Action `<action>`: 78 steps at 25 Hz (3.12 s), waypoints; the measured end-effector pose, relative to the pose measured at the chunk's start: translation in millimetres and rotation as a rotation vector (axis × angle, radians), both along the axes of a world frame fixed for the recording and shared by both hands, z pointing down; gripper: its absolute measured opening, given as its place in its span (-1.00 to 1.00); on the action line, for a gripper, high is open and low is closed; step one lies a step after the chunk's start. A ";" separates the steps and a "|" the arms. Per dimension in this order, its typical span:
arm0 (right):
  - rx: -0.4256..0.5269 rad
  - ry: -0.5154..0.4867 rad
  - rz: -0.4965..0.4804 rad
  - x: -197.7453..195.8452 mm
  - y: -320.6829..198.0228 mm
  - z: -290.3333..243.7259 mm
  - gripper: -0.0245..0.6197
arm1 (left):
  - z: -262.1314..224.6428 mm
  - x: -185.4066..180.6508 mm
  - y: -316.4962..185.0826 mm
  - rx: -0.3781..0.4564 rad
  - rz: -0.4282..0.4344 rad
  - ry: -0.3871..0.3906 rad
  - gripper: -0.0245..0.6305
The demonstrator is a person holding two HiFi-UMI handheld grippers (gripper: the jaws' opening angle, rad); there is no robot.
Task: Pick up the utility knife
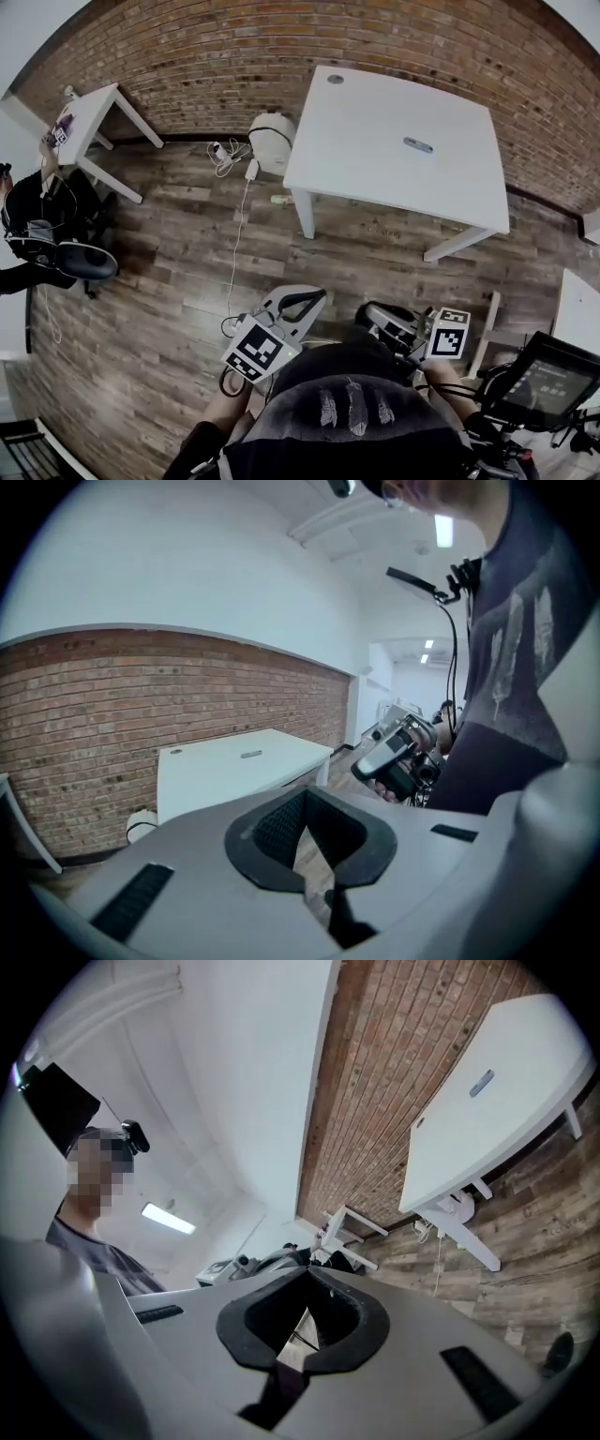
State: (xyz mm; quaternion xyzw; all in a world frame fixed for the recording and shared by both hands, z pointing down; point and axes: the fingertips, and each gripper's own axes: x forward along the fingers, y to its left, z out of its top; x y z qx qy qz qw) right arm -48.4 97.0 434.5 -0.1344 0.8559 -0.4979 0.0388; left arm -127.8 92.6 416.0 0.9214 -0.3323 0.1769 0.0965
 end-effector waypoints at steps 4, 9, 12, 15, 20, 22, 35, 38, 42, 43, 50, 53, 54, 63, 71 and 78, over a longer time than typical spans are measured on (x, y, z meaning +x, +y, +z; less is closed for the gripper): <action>-0.032 -0.044 0.012 29.0 -33.4 3.0 -0.92 | -3.3 34.4 -38.0 -0.025 0.018 -0.032 -0.94; -0.067 -0.069 0.020 72.6 -77.8 14.3 -0.92 | -2.9 81.6 -83.2 -0.053 0.034 -0.082 -0.94; -0.081 -0.095 -0.006 89.6 -99.4 17.9 -0.92 | -2.6 100.6 -107.9 -0.071 0.021 -0.113 -0.94; -0.080 -0.104 -0.026 98.6 -112.7 20.7 -0.92 | -2.3 108.0 -118.2 -0.078 0.013 -0.144 -0.94; -0.076 -0.104 -0.052 109.3 -138.2 26.0 -0.92 | 1.3 110.6 -128.1 -0.088 -0.025 -0.181 -0.94; -0.068 -0.103 -0.063 114.2 -154.7 26.4 -0.92 | 3.3 111.7 -137.9 -0.090 -0.049 -0.189 -0.94; -0.028 -0.005 -0.065 58.1 -183.2 22.2 -0.92 | 4.9 57.1 -188.9 -0.013 -0.036 -0.085 -0.94; 0.003 0.055 -0.031 35.7 -193.2 15.2 -0.92 | -2.4 37.7 -207.1 0.019 0.016 -0.045 -0.94; 0.039 0.142 -0.002 3.8 -205.6 6.8 -0.92 | -7.3 2.8 -226.1 0.040 0.071 0.001 -0.94; 0.042 0.153 -0.002 -6.5 -206.8 6.1 -0.92 | -6.8 -7.0 -229.6 0.045 0.081 0.004 -0.94; 0.043 0.229 0.026 -42.7 -217.2 3.6 -0.92 | -6.0 -50.5 -246.4 0.065 0.102 0.061 -0.94; 0.051 0.266 0.020 -49.6 -219.5 3.4 -0.92 | -4.2 -57.5 -249.7 0.074 0.103 0.083 -0.94; 0.052 0.276 0.018 -51.7 -220.7 3.8 -0.92 | -4.3 -59.8 -250.9 0.076 0.100 0.093 -0.94; 0.059 0.265 -0.024 -66.8 -241.8 8.1 -0.92 | -4.3 -67.8 -268.9 0.073 0.076 0.085 -0.94; 0.093 0.179 -0.047 -41.8 -290.7 3.9 -0.92 | -9.8 -41.7 -304.6 0.071 0.023 0.020 -0.94; 0.072 0.130 -0.009 20.5 -329.2 9.8 -0.92 | -14.8 24.4 -342.9 0.051 0.053 -0.039 -0.94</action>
